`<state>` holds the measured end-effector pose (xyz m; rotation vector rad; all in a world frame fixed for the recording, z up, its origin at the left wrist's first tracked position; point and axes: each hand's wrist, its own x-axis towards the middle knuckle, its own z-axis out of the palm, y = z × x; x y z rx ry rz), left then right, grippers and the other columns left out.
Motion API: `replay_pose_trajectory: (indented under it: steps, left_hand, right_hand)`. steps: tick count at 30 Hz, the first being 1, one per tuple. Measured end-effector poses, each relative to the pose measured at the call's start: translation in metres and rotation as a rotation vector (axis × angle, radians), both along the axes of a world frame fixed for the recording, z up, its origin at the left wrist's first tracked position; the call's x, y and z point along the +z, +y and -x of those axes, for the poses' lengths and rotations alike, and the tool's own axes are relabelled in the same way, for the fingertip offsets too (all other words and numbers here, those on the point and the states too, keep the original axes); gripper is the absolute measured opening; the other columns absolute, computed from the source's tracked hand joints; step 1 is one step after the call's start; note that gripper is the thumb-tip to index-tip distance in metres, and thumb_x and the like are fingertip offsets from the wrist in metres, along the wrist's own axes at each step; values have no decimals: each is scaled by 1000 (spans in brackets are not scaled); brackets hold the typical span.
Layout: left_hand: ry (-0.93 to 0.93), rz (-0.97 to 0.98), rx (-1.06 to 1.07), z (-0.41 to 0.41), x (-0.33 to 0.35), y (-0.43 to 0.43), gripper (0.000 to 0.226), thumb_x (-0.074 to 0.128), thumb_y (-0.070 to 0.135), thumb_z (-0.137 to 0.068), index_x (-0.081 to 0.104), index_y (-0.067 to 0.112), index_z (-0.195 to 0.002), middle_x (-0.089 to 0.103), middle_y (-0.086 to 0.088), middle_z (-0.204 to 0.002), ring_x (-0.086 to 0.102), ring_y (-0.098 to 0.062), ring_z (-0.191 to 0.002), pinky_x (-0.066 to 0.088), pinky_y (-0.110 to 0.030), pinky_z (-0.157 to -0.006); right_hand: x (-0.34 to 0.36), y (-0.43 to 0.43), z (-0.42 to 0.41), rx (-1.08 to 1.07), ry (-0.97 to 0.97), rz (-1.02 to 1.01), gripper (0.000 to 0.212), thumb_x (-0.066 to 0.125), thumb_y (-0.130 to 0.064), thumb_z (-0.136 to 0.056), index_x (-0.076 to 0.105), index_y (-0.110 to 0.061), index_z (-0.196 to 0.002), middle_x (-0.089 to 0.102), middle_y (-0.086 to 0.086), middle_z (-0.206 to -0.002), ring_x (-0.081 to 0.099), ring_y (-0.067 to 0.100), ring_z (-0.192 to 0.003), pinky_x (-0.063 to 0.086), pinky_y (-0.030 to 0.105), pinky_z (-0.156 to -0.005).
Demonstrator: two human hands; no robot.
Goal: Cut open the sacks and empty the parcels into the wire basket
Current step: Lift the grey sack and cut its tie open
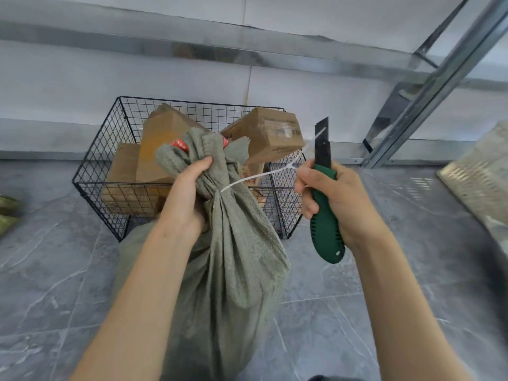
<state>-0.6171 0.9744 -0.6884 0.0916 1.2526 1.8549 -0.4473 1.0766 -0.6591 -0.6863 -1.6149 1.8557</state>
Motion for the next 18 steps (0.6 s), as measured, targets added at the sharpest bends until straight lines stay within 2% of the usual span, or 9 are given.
replay_pose_trajectory:
  steps: [3,5,8,9,11,12,16,18]
  left_hand:
    - [87,66,-5,-19,-4,17,20,62,30,-87,67,21,-104,73,2,-98,69,-17,-90,53,-38,-85]
    - [139,102,-5,-34,-4,29,30,66,33,-84,65,24,-113,71,4,-105,67,-16,-96,50,-41,-93]
    - [235,116,-43,-59,-11,49,41,68,33,-82,59,25,-122,67,7,-112,63,-12,-101,46,-38,-99]
    - [271,114,-64,-68,-14,56,39,67,32,-83,58,27,-121,66,10,-110,62,-8,-100,46,-30,-97]
    - [340,109,-117,-88,-21,69,22,64,28,-87,60,32,-108,64,19,-98,59,4,-89,45,-11,-78]
    - [360,107,-147,-98,-26,75,16,63,27,-88,59,33,-103,62,22,-94,57,8,-84,42,-7,-70]
    - [387,173,-211,-130,-50,99,21,61,28,-90,57,27,-111,59,21,-93,54,8,-82,38,-9,-67]
    - [370,206,-212,-142,-65,107,23,60,27,-91,55,25,-113,58,19,-95,57,2,-87,41,-12,-72]
  right_hand:
    - [-14,15,-14,-54,46,133,17,53,-6,-93,53,-6,-76,56,5,-64,39,11,-38,40,22,-40]
    - [-26,24,-24,-85,77,218,19,52,-7,-94,52,-8,-75,55,4,-64,38,10,-37,39,21,-39]
    - [-50,35,-40,-125,80,304,21,51,-10,-95,51,-8,-74,52,4,-65,38,9,-38,39,21,-39]
    - [-60,39,-46,-146,77,332,21,50,-11,-96,51,-8,-75,52,3,-65,38,9,-38,39,21,-39]
    - [-80,45,-59,-200,74,400,20,51,-12,-96,51,-8,-76,53,2,-66,39,8,-39,39,21,-40]
    - [-91,49,-67,-229,75,437,19,51,-12,-96,52,-8,-77,54,2,-66,39,8,-40,40,21,-40]
    - [-131,68,-103,-359,96,610,20,51,-14,-97,53,-11,-77,54,0,-63,40,9,-39,42,21,-40]
    - [-151,77,-123,-431,113,698,22,50,-14,-98,51,-11,-76,54,-1,-62,40,8,-38,42,20,-40]
